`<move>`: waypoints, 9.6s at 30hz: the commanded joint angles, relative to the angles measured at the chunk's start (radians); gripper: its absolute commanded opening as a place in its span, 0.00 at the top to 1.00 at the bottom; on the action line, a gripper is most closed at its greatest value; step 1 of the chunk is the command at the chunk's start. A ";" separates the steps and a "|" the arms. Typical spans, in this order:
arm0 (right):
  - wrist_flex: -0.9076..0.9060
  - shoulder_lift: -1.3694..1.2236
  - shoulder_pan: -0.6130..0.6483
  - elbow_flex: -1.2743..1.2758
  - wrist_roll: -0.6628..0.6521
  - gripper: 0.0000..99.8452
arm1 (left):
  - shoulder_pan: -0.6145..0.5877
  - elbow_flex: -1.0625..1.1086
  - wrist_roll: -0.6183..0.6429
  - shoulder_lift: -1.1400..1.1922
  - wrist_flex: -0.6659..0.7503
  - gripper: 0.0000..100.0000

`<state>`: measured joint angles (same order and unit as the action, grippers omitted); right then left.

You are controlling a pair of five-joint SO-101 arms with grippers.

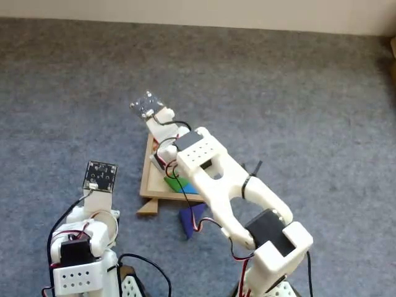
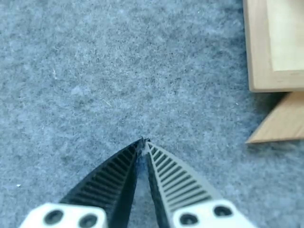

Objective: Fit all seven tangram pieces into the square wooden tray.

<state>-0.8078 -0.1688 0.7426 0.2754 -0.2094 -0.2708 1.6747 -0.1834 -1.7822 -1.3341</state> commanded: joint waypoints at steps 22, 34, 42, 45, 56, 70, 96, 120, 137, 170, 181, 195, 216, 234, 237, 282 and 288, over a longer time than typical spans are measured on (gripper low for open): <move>-0.084 0.001 -0.028 -0.008 0.005 0.98 | 0.016 0.021 0.009 -0.045 -0.006 0.99; -0.042 -0.001 -0.012 -0.010 0.005 0.98 | 0.016 0.021 0.009 -0.045 -0.006 0.99; -0.039 0.119 -0.031 -0.001 0.005 0.98 | 0.016 0.021 0.009 -0.045 -0.006 0.99; -0.045 0.127 -0.033 0.019 0.005 0.98 | 0.016 0.021 0.009 -0.045 -0.006 0.99; -0.045 0.124 0.004 0.084 0.005 0.98 | 0.016 0.021 0.009 -0.045 -0.006 0.99; -0.214 0.151 -0.002 0.116 0.005 0.98 | 0.042 0.021 0.009 -0.045 -0.006 0.99; -0.401 0.272 0.056 0.131 0.944 0.97 | 0.070 0.021 0.009 -0.047 -0.006 0.99; 0.010 0.262 0.176 0.461 1.017 0.76 | 0.070 0.021 0.009 -0.047 -0.006 0.99; -0.124 0.262 0.252 0.467 1.019 0.76 | 0.065 0.021 0.009 -0.047 -0.006 0.99; -0.131 0.225 0.216 0.481 1.042 0.82 | 0.070 0.021 0.009 -0.047 -0.006 0.99; -0.254 0.108 0.214 0.463 1.008 0.88 | 0.071 0.021 0.009 -0.047 -0.006 0.99; -0.398 0.435 0.214 0.377 0.736 0.88 | 0.070 0.021 0.009 -0.047 -0.006 0.99; 0.041 0.518 0.183 0.375 -0.035 0.88 | 0.064 0.021 0.009 -0.047 -0.006 0.99; 0.266 0.257 0.160 0.377 -0.035 0.86 | 0.062 0.021 0.009 -0.047 -0.006 0.99; 0.266 0.246 0.160 0.377 0.009 0.78 | 0.062 0.021 0.009 -0.047 -0.006 0.99; 0.332 0.280 0.163 0.486 0.038 0.97 | 0.061 0.021 0.009 -0.045 -0.006 0.99; 0.305 0.280 0.166 0.486 0.038 0.97 | 0.061 0.021 0.009 -0.045 -0.006 0.99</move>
<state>-0.4841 0.1043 0.8807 0.7603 -0.1788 -0.2156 1.6747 -0.1834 -1.7822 -1.3341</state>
